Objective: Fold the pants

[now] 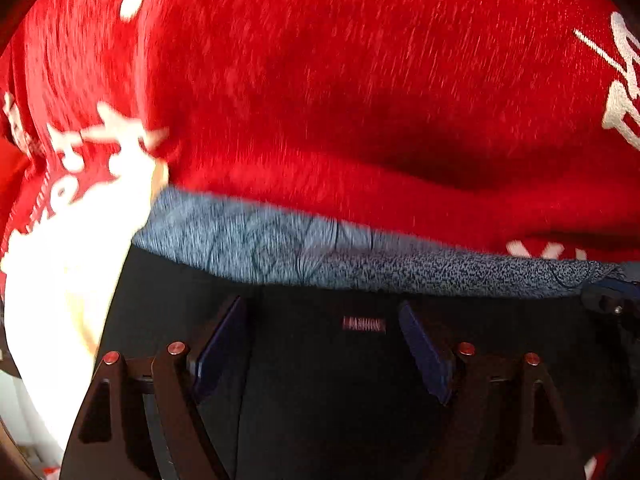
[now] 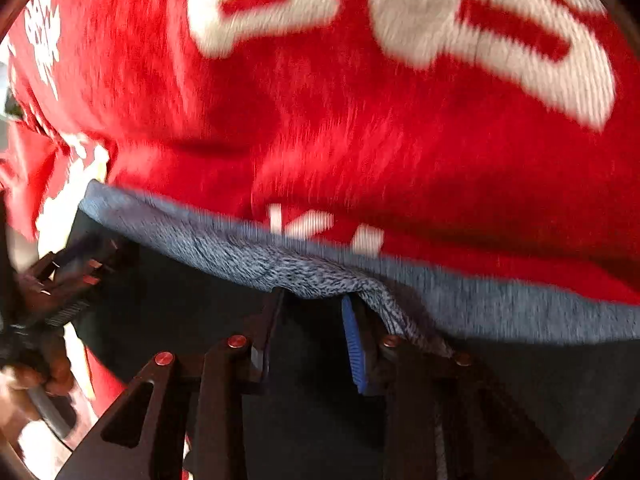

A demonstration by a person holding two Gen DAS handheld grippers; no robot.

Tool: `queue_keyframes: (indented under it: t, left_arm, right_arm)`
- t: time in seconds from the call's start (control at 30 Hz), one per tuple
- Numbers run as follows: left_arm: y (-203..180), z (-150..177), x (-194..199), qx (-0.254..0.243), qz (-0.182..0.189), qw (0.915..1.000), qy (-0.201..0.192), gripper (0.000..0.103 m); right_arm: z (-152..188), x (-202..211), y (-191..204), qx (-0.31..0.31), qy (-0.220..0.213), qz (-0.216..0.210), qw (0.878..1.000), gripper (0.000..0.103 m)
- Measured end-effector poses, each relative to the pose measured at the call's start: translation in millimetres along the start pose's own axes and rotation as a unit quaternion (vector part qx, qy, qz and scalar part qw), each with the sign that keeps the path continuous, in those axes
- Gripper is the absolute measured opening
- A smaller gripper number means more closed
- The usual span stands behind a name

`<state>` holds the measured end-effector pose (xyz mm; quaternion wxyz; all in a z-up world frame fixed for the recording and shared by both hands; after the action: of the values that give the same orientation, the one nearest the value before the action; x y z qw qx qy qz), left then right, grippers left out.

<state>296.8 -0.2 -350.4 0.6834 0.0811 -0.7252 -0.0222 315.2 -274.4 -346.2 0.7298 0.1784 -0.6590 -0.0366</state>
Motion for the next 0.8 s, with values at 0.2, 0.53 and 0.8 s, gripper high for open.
queue_keyframes:
  t: [0.2,0.53,0.8]
  left_arm:
    - [-35.6,12.7,26.5,-0.052,-0.033,0.9978,0.023,0.081]
    - [-102.7,79.0,83.4,-0.114,0.008,0.9920,0.054,0.081]
    - [-145.1,131.7,104.5,-0.197,0.033,0.9789,0.045,0.081]
  right_arm:
    - [15.3,22.9,0.5,0.005,-0.011,-0.002,1.000,0.048]
    - [125.9,91.8,-27.1,-0.029,-0.028,0.056,0.998,0.068]
    - [230.4,120.1,-56.0,-0.121,-0.070,0.084,0.987,0.068]
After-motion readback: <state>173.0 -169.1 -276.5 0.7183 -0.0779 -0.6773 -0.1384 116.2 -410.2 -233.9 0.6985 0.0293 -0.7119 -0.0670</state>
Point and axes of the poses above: each gripper's, at about its wrist camera, not at the fingertips, and x roughly against the way its jaws point, y to its left, z to its underside, the point moved 2 cm from there along -x, roughly the way its jaws point, and after that the axes turned 14 degrees about y, right-handed, at the moved point
